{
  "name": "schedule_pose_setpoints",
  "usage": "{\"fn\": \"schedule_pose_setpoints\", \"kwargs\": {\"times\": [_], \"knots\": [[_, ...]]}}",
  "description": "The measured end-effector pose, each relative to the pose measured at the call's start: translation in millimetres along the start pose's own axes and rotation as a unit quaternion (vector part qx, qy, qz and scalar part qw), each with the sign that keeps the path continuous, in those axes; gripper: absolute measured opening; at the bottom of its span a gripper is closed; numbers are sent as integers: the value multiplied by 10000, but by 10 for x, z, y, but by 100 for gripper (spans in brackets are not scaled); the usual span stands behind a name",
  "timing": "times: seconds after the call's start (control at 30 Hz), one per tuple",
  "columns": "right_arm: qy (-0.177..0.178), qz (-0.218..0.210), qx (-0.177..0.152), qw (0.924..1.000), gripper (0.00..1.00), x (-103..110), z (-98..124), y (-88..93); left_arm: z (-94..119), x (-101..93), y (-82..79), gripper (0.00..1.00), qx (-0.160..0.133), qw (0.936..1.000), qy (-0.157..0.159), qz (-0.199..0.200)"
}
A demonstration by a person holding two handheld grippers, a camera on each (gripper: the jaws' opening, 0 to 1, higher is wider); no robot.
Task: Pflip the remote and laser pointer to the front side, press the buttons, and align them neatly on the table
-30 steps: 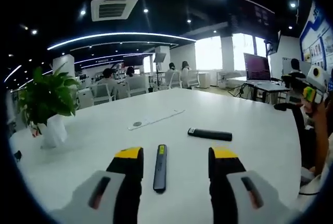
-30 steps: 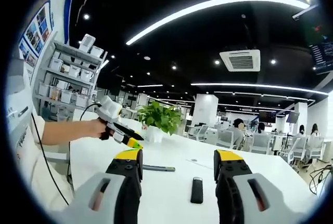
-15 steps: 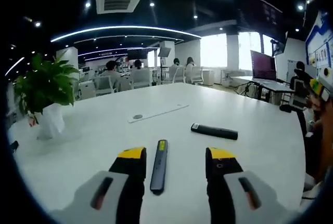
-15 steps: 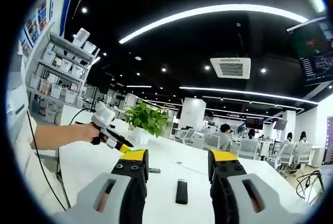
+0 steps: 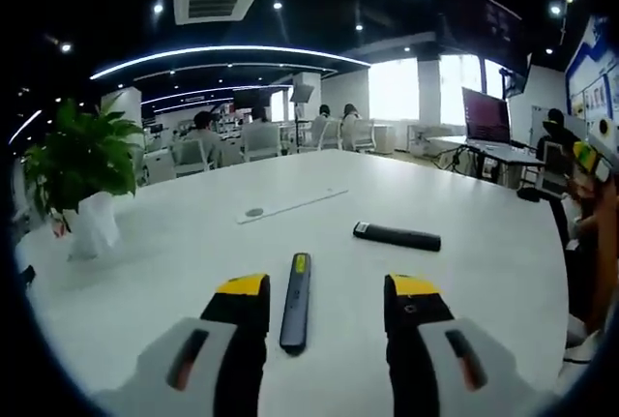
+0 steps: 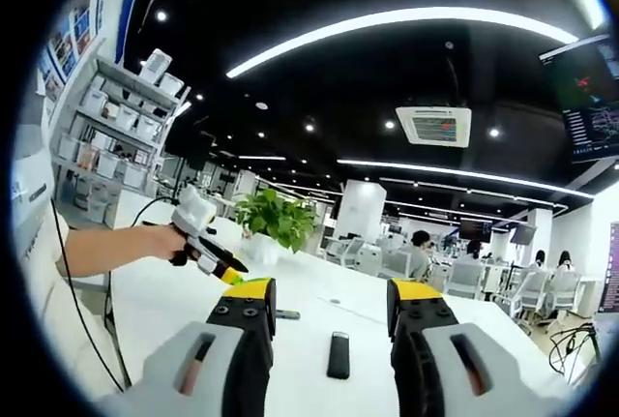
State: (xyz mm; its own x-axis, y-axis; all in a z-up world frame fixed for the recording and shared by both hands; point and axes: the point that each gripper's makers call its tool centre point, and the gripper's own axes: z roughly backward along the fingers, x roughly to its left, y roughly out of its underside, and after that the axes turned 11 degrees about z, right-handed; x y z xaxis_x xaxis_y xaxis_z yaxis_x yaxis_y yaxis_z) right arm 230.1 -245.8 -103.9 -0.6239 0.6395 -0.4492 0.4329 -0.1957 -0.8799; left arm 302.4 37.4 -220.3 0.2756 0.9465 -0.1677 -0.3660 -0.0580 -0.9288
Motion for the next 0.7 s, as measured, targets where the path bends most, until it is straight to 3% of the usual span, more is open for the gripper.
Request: {"fn": "schedule_pose_setpoints", "kwargs": {"times": [0.4,0.57,0.7], "knots": [[-99,163,127,9997,48,40,-37,46,-53,150,153,49,166,9997,-135,115],[5,100,135,9999,48,-22,-54,64,-122,217,115,49,301,9995,-43,-44],[-18,183,228,9996,48,8,-67,93,-186,243,-80,51,170,9998,-67,109]]}}
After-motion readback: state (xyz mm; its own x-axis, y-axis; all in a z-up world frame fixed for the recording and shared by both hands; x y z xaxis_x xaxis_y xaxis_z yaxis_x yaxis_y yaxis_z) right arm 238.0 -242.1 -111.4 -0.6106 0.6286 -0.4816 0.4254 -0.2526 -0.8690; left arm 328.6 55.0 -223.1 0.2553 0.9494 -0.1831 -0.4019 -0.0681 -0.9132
